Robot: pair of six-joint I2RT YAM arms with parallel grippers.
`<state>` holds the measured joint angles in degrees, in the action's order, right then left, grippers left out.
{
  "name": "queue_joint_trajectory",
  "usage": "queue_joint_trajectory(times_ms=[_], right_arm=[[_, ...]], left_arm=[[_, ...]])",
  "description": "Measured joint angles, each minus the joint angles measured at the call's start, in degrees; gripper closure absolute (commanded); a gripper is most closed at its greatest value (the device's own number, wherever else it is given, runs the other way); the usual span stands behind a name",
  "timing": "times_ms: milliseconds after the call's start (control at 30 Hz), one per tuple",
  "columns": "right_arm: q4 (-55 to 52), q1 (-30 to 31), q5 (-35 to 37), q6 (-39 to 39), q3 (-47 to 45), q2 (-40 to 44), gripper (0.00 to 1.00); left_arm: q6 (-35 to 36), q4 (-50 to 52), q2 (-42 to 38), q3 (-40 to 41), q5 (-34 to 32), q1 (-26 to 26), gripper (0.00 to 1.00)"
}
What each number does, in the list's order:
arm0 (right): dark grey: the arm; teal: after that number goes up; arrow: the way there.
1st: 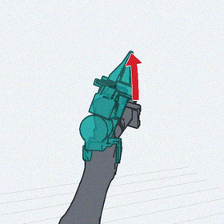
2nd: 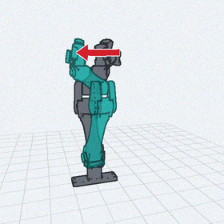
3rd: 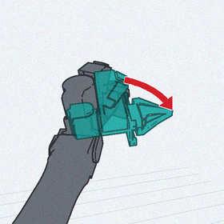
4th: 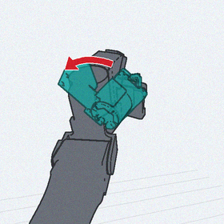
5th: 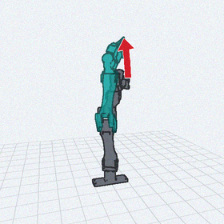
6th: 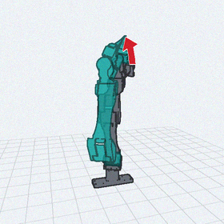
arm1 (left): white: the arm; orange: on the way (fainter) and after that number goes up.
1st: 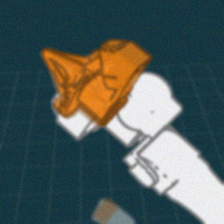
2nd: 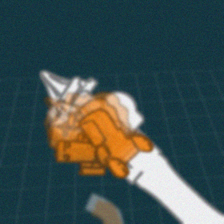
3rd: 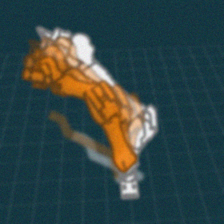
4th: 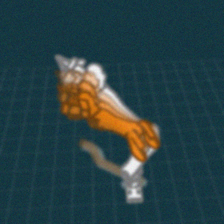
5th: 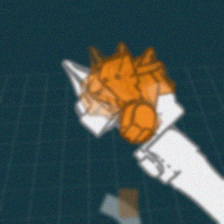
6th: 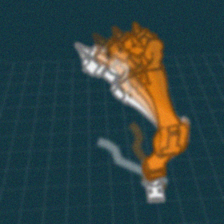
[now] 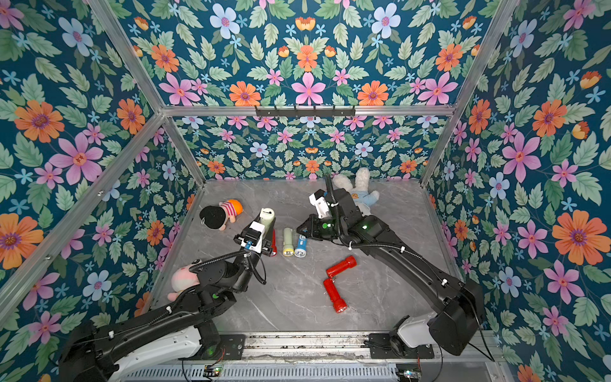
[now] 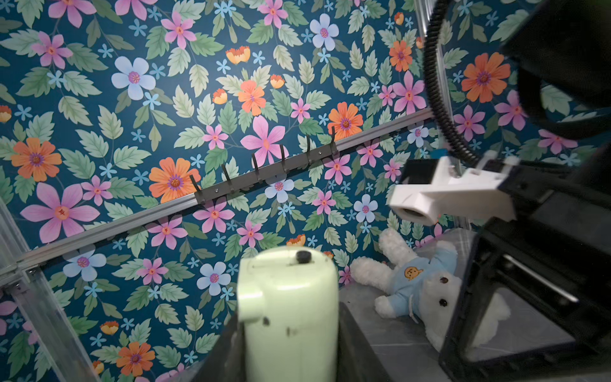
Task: Close the plug at the bottom of the flashlight
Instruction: Place the flashlight at the center of the board.
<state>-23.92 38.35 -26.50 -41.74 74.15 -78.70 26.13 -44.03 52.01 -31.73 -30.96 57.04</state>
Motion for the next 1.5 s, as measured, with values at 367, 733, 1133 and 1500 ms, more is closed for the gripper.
queue_joint_trajectory(times_ms=[367, 733, 1133, 1500], right_arm=[[-5.22, -5.92, 6.16, 4.94, -7.17, 5.38, 0.85], [-5.84, -10.05, 4.39, 6.36, -12.68, 5.84, 0.85], [-5.14, -17.66, 1.53, 7.3, -18.82, 8.85, 0.85], [-4.48, -19.78, 0.92, 8.37, -23.19, 11.04, 0.85]], left_arm=[[-29.53, 42.73, 6.86, -15.93, -17.49, -6.99, 0.99], [-50.03, 60.33, 27.32, -26.27, 13.51, -27.04, 1.0], [-56.7, 64.63, 50.25, -48.13, 25.0, -19.34, 1.0], [-59.19, 65.24, 62.29, -58.69, 30.91, -14.69, 1.0]])
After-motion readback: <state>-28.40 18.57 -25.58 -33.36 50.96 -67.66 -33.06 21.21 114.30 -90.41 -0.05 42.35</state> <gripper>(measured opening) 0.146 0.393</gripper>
